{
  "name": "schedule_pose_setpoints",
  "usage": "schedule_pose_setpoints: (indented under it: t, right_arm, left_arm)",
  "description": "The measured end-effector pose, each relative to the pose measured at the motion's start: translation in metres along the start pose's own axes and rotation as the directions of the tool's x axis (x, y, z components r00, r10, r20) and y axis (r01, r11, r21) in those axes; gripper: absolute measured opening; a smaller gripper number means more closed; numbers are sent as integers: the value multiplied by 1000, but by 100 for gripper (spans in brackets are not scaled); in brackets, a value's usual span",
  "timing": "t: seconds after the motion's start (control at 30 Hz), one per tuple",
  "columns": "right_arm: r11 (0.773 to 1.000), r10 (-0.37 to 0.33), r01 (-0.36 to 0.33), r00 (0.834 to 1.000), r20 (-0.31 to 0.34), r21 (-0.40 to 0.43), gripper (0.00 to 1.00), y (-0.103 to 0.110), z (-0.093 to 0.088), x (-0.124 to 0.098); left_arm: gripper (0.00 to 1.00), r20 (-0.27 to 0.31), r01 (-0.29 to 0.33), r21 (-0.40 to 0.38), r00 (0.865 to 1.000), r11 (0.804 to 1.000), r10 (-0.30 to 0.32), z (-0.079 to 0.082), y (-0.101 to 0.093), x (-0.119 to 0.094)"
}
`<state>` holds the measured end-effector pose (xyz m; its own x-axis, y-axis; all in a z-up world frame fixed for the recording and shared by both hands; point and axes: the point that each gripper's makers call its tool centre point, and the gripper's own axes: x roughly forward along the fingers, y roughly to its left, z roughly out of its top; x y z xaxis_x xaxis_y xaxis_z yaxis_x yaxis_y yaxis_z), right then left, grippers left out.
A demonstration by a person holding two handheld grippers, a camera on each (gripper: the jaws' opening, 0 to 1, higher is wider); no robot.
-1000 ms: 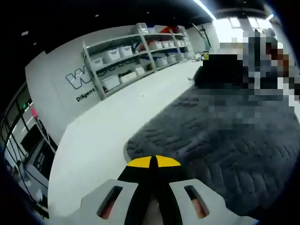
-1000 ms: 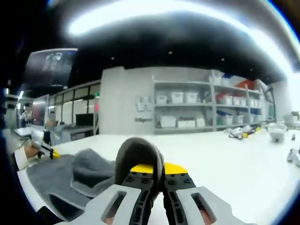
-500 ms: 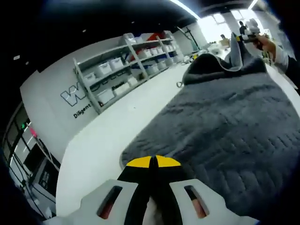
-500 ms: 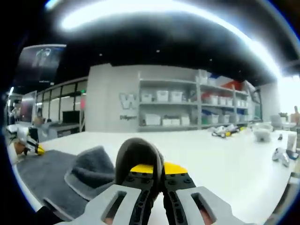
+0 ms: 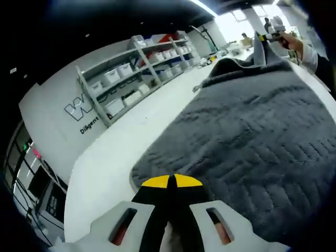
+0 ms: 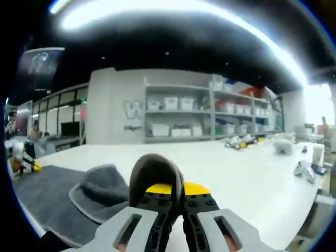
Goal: Open the folded towel by lifting each exposed corner and separating the folded layers until the towel lies flat within the target outline without major curled edges
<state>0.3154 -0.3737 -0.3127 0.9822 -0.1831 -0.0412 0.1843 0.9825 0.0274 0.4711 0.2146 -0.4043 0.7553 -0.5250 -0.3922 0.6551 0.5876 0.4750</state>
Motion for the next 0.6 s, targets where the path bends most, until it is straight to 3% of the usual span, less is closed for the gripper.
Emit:
schedule_pose_setpoints:
  t: [0.3, 0.6]
  right_arm:
    - [1000, -31, 31, 997, -70, 2, 0, -28, -22, 1]
    - [1000, 11, -15, 980, -196, -17, 4, -49, -50, -7]
  left_arm:
    - [1, 1, 1, 3, 1000, 1000, -1, 0, -1, 0]
    - [1, -1, -2, 10, 1000, 1000, 2, -1, 0, 0]
